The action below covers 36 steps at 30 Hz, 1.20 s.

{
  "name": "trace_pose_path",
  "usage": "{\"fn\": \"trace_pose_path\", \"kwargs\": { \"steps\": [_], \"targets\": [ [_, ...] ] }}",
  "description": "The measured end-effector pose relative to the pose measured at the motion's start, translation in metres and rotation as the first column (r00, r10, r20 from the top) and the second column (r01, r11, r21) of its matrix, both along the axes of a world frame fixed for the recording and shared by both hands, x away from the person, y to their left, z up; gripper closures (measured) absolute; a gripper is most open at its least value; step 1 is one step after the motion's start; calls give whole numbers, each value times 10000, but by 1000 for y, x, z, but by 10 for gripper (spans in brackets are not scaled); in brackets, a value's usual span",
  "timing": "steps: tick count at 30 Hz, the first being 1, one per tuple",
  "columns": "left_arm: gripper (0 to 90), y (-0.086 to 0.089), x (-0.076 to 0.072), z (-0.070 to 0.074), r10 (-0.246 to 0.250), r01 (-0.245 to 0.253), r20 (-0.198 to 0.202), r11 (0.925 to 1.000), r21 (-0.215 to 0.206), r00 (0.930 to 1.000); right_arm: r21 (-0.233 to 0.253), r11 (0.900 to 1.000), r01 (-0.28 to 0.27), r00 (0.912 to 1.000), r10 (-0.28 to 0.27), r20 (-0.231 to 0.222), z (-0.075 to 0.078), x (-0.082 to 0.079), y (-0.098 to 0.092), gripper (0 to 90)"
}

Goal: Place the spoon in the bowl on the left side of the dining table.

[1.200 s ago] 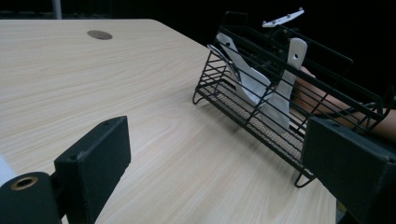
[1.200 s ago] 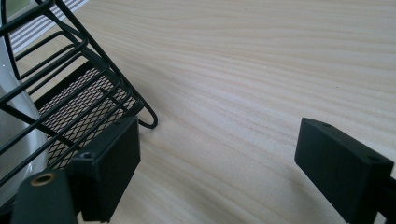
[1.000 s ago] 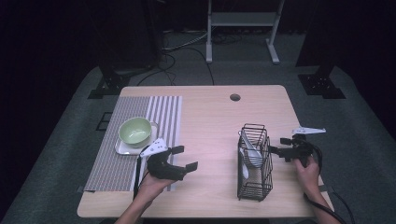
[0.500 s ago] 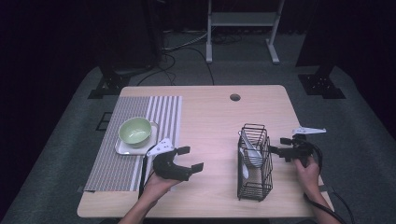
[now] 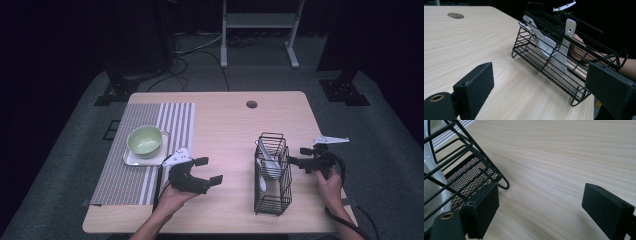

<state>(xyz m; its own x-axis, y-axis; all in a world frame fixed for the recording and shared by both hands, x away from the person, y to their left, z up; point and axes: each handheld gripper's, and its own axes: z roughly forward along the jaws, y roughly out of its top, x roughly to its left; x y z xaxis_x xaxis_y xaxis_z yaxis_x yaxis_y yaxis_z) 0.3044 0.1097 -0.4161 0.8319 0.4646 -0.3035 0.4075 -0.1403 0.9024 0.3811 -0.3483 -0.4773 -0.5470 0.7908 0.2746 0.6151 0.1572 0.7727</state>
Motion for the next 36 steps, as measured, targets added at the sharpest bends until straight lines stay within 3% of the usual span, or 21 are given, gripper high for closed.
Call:
{"fn": "trace_pose_path", "kwargs": {
  "steps": [36],
  "targets": [
    [75,-37,-1,5,-780,779,-81,9969,-66,9969,120,9999,-38,10000,38,27,0,-1,-1,131]
  ]
}}
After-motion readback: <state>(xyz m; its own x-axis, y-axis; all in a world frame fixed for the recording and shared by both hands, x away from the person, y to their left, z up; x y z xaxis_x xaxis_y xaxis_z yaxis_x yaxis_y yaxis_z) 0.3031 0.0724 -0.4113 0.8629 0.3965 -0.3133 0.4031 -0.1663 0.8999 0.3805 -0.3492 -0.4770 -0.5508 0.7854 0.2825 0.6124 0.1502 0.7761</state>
